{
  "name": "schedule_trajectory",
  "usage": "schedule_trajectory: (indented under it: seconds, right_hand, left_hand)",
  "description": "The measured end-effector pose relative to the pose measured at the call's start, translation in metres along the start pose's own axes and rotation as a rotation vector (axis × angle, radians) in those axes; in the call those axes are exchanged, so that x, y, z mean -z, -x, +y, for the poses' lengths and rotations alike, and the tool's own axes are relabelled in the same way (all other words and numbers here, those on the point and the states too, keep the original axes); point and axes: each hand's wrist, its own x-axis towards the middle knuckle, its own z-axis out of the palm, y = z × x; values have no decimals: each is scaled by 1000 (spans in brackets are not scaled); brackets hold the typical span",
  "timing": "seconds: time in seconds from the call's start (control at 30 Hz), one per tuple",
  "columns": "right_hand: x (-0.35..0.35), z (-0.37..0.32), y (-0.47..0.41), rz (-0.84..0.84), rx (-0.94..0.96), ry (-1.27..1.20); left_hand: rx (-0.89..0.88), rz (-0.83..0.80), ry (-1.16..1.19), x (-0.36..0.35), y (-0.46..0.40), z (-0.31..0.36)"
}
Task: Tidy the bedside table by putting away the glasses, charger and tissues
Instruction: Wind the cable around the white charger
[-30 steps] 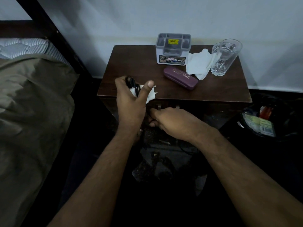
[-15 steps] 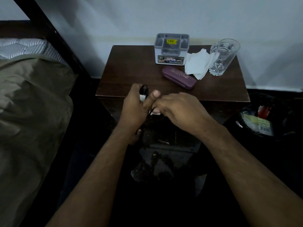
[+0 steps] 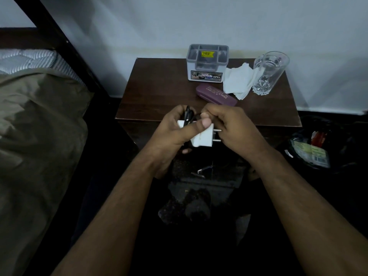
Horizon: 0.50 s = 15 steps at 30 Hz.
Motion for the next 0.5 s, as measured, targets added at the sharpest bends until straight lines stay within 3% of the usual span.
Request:
schedule_trajectory:
  seconds: [0.13, 0.27, 0.33, 0.5]
  right_hand:
    - [-15, -2, 0, -95, -103, -130]
    - [-32, 0, 0, -325, -108, 88]
    - [-36, -7, 2, -415, -121, 82]
    - [-36, -13, 3, -454, -21, 143]
  left_hand:
    - [-17, 92, 137, -4, -2, -1]
    - [-54, 210, 247, -5, -5, 0]
    - [-91, 296, 239, -3, -7, -2]
    - [-154, 547, 168, 3, -12, -4]
